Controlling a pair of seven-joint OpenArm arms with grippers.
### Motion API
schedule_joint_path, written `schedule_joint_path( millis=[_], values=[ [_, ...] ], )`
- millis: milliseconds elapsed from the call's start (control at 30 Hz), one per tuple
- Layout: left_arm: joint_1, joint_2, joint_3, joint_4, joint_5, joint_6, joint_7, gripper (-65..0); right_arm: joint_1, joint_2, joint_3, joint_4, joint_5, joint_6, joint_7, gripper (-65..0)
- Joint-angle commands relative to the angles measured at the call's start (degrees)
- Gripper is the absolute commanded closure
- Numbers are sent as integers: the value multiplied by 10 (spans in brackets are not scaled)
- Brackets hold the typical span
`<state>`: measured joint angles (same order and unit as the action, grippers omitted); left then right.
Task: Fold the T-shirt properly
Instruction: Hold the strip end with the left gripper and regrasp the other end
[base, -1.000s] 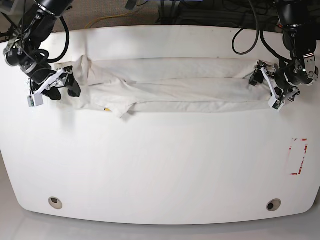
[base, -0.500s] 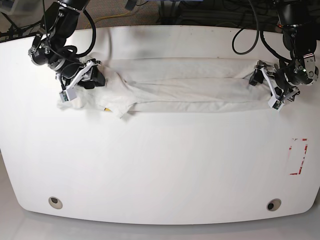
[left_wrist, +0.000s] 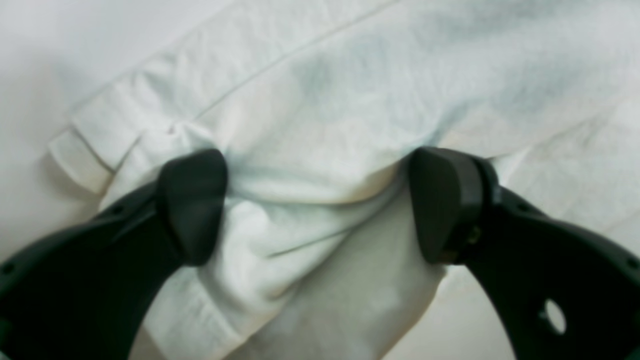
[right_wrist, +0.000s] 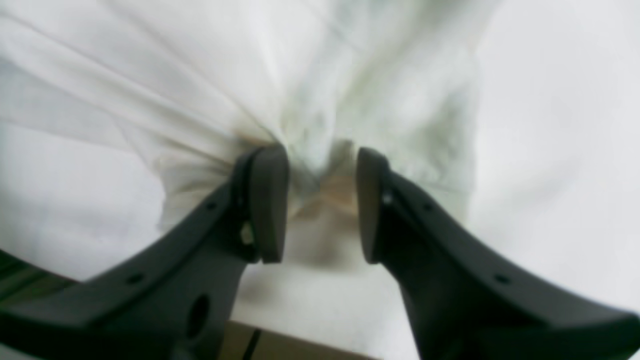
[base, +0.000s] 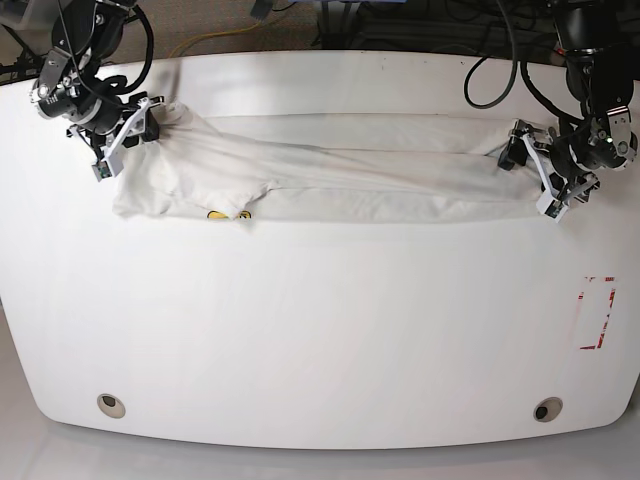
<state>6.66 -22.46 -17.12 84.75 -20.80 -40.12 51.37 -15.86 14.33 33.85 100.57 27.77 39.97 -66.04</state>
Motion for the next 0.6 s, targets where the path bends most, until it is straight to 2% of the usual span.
schedule_joint_path(
  millis=[0,67,200,300,433,500,567],
  values=[
    [-3,-11,-4,8,3,1,6,-531,-6,12,3,47,24,0,7,-208],
    [-3,-11,-4,8,3,1,6,-531,-12,13,3,78,59,0,2,-208],
    [-4,-11,-4,8,3,1,6,-531,3,9,1,95,137,0,-42,-205],
    [-5,-11,-3,8,0,1,6,-531,30,-21,0,79,175,0,-58,-206],
    [-6,-10,-3,8,-1,1,6,-531,63,-44,-1,15,162,0,-62,-206],
    [-6,-10,-3,8,-1,1,6,-531,81,-45,-2,-34,134,0,-57,-206],
    [-7,-9,-3,8,-1,1,6,-531,103,-44,-8,-89,94,0,-30,-206]
  ],
)
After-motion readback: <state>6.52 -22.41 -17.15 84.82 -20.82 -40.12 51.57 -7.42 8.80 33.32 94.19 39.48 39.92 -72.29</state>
